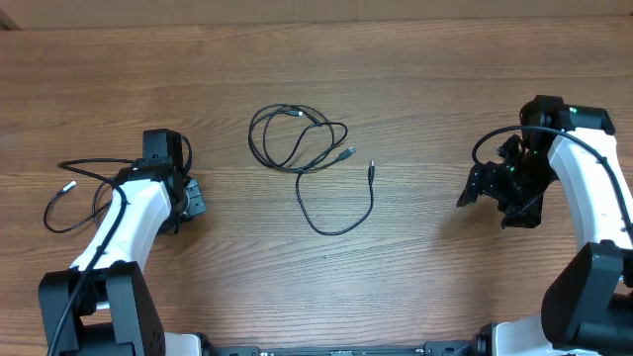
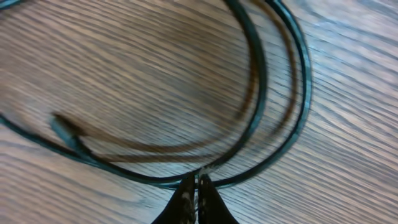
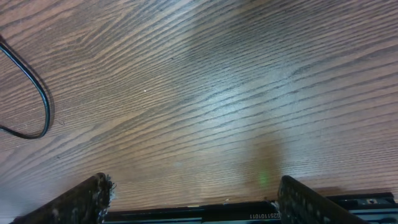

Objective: Untangle cables

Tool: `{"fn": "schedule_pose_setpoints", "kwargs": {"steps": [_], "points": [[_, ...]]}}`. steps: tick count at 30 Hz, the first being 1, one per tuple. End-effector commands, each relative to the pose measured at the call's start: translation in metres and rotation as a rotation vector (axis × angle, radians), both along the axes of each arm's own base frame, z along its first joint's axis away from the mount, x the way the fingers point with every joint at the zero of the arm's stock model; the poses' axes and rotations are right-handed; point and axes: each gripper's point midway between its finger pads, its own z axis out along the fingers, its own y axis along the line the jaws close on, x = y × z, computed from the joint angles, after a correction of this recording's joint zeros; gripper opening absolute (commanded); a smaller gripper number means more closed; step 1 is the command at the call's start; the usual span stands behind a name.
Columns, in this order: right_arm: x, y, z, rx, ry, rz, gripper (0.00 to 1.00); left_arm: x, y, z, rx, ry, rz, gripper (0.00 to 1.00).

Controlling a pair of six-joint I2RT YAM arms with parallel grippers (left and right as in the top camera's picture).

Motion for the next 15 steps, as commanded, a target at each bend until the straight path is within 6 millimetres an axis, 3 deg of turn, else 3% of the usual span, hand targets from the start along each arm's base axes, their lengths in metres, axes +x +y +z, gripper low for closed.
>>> {"fn": "schedule_pose_setpoints", "kwargs": {"steps": [1,5,8,10,15], "points": [[0.004,-0.001,0.006,-0.004,-0.031,0.000,0.84,-0.003,0.005,-0.001,0.025,0.002,0.033,0.04],[0.005,-0.002,0.006,-0.004,-0.035,0.000,0.84,0.014,-0.052,-0.003,-0.267,-0.054,-0.207,0.04],[0.005,-0.002,0.006,-0.004,-0.034,0.000,0.84,0.025,-0.097,0.009,-0.495,-0.144,-0.407,0.04],[0.005,-0.002,0.006,-0.004,-0.034,0.000,0.84,0.027,-0.105,0.013,-0.530,-0.167,-0.451,0.04],[0.004,-0.001,0.006,-0.003,-0.030,0.000,0.84,0.027,-0.080,0.001,-0.403,-0.124,-0.361,0.04]]}}
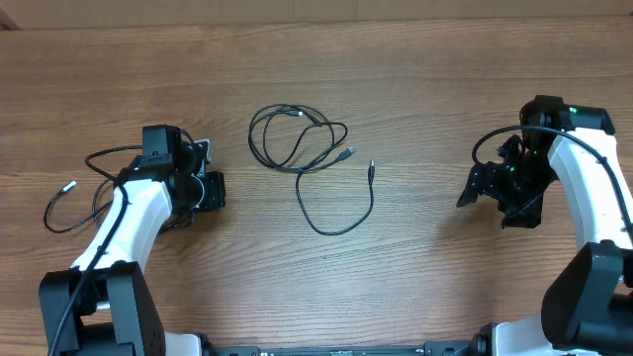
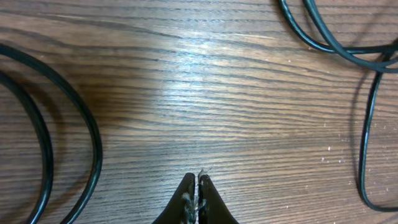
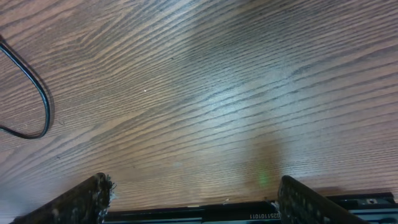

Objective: Untangle cables

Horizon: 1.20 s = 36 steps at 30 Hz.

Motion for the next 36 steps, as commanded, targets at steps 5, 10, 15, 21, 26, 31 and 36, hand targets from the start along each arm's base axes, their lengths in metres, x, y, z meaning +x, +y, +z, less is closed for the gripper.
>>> {"fn": "schedule_pose_setpoints", "kwargs": {"steps": [5,10,15,21,26,31,36], "points": [[0.004,-0.001,0.006,-0.004,-0.031,-0.001,0.84,-0.003,0.005,-0.020,0.028,0.045,-0.003,0.04],[0.003,-0.001,0.006,-0.003,-0.028,-0.001,0.84,-0.007,0.012,-0.038,0.065,0.100,0.010,0.04],[0.003,-0.001,0.006,-0.003,-0.028,0.000,0.84,-0.017,0.058,-0.048,0.300,0.169,0.184,0.04],[0.003,-0.001,0.006,-0.003,-0.027,-0.001,0.84,-0.018,0.093,-0.043,0.423,0.166,0.342,0.04],[0.003,-0.001,0.006,-0.003,-0.026,0.000,0.84,-0.020,0.103,-0.043,0.413,0.168,0.385,0.04],[0.002,-0.001,0.007,-0.002,-0.022,-0.001,0.84,-0.021,0.130,-0.036,0.402,0.169,0.504,0.04],[0.002,-0.001,0.007,-0.002,-0.020,-0.001,0.84,-0.016,0.152,-0.020,0.398,0.163,0.569,0.04]]}}
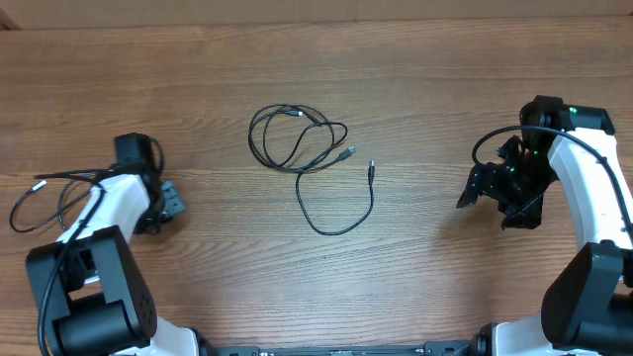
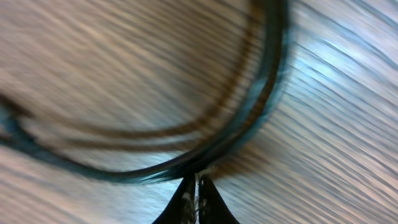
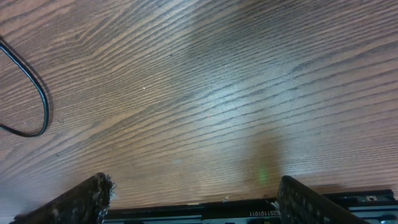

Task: Untangle cables
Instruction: 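Hold the left cable at the table's left edge with the left gripper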

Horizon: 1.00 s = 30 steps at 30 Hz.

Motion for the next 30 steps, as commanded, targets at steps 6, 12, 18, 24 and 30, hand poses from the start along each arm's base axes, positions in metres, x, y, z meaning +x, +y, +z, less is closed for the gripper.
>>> {"fn": "schedule_pose_setpoints", "kwargs": {"steps": [6,12,18,24,30], "points": [[0.004,-0.001,0.006,-0.003,-0.029,0.001,0.84,0.022,0.036,0.037,0.032,-0.064,0.106,0.04],[0.004,-0.001,0.006,-0.003,-0.029,0.001,0.84,0.030,0.034,0.051,-0.002,-0.081,0.103,0.04],[0.005,-0.002,0.006,-0.004,-0.033,0.001,0.84,0.019,-0.007,0.046,-0.208,-0.033,0.054,0.04],[0.005,-0.002,0.006,-0.004,-0.033,0.001,0.84,-0.008,-0.019,0.034,-0.255,0.060,0.124,0.04],[0.005,-0.002,0.006,-0.004,-0.033,0.001,0.84,-0.002,-0.011,0.012,-0.205,-0.004,0.118,0.08]]}}
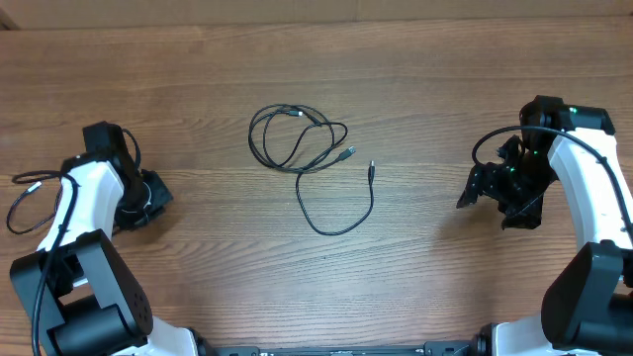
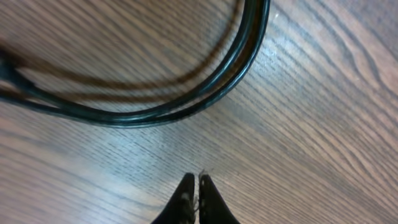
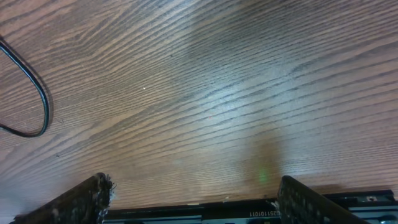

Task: Untangle cables
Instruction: 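Hold the left cable at the table's left edge with the left gripper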

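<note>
One black cable lies coiled mid-table, its tail looping toward the plug. A second black cable lies at the far left edge. Beside that second cable my left gripper is low over the table. In the left wrist view its jaws are shut with nothing between the tips, and the cable's doubled strands curve a short way ahead of them. Far right, my right gripper stands open over bare wood, and only a bend of the coiled cable's tail shows at the left edge.
The wooden table ends at its far edge along the top of the overhead view. Both arm bases stand at the near edge. The right arm's own black wiring loops beside its wrist.
My left gripper has moved further left and a little toward the far edge. The left cable lay at the shut fingertips then; now it lies a short way ahead of them. The right arm is unchanged.
At first my left gripper was shut at the left cable's loop. Then it was further right, near the coiled cable, with the left cable stretched toward it. Later gripper and cable were both further left, and now the cable rests at the left edge, apart from the coil.
</note>
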Tool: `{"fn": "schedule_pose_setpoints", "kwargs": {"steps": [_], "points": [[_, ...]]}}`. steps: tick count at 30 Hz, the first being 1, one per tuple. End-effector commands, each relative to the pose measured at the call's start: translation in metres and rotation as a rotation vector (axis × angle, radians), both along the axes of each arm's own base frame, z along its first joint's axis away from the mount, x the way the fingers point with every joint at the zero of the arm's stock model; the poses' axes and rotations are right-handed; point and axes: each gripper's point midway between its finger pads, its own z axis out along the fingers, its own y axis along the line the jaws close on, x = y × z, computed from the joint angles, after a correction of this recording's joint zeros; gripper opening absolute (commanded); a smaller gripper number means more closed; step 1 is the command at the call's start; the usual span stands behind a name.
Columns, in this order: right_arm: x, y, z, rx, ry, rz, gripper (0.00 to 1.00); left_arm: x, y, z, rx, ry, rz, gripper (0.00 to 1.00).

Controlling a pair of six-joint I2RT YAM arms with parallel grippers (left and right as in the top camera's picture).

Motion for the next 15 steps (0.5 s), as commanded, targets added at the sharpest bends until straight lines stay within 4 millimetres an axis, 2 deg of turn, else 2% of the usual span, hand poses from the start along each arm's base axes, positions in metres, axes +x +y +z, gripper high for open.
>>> {"fn": "schedule_pose_setpoints", "kwargs": {"steps": [1,6,12,15], "points": [[0.004,-0.001,0.006,-0.004,-0.030,0.000,0.84,-0.001,-0.001,-0.015,0.007,-0.015,0.018,0.09],[0.004,-0.002,0.006,-0.004,-0.030,0.000,0.84,0.005,0.010,-0.025,0.070,-0.061,0.028,0.09],[0.004,-0.002,0.006,-0.004,-0.031,0.000,0.84,0.001,0.025,-0.032,0.161,-0.063,0.074,0.10],[0.004,-0.002,0.006,-0.004,-0.030,0.000,0.84,0.009,0.029,-0.030,0.175,-0.098,0.079,0.07]]}}
